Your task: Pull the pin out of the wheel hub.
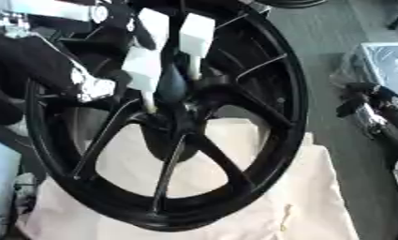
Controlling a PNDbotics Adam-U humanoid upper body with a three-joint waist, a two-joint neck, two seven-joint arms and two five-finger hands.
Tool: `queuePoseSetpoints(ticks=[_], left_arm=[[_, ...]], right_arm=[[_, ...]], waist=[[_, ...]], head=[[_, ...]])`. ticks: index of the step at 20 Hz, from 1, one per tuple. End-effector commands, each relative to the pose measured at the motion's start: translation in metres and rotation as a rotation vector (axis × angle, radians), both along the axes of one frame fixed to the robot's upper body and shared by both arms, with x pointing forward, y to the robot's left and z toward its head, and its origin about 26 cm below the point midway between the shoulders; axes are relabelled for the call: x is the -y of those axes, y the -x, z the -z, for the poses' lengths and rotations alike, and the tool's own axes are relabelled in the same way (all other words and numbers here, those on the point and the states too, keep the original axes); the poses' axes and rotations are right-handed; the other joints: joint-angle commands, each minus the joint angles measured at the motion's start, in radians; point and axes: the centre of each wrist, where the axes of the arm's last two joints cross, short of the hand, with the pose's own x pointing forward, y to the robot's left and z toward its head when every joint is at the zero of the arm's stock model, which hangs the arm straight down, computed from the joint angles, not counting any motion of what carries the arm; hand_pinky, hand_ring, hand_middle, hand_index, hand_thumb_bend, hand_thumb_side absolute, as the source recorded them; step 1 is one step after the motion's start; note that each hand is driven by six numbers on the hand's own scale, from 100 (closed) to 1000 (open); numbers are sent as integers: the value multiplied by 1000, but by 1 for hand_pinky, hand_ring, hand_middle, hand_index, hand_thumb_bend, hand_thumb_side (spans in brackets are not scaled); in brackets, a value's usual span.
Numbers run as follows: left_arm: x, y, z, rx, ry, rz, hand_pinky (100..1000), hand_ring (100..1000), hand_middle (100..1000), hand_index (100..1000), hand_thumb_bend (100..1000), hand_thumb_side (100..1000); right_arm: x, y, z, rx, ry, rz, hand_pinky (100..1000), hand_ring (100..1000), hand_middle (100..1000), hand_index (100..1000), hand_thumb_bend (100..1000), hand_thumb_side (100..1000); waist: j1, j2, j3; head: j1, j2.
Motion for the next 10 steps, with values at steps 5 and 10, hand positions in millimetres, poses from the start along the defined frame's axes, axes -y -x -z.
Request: queuePoseSetpoints(ticks=[5, 10], left_arm=[[-5, 9, -15, 40, 37, 5, 901, 785, 835, 910, 100, 412], [-3, 6, -12, 39, 23, -10, 915, 808, 852, 917, 106, 422]], right_arm=[[1, -1, -4, 6, 19, 0, 557, 563, 600, 756, 100, 461], [0, -2, -4, 5, 21, -1, 557, 563, 600, 755, 100, 462]], waist=[[0, -12, -2], [2, -8, -6]], head=[[-3, -9], [-3, -10]])
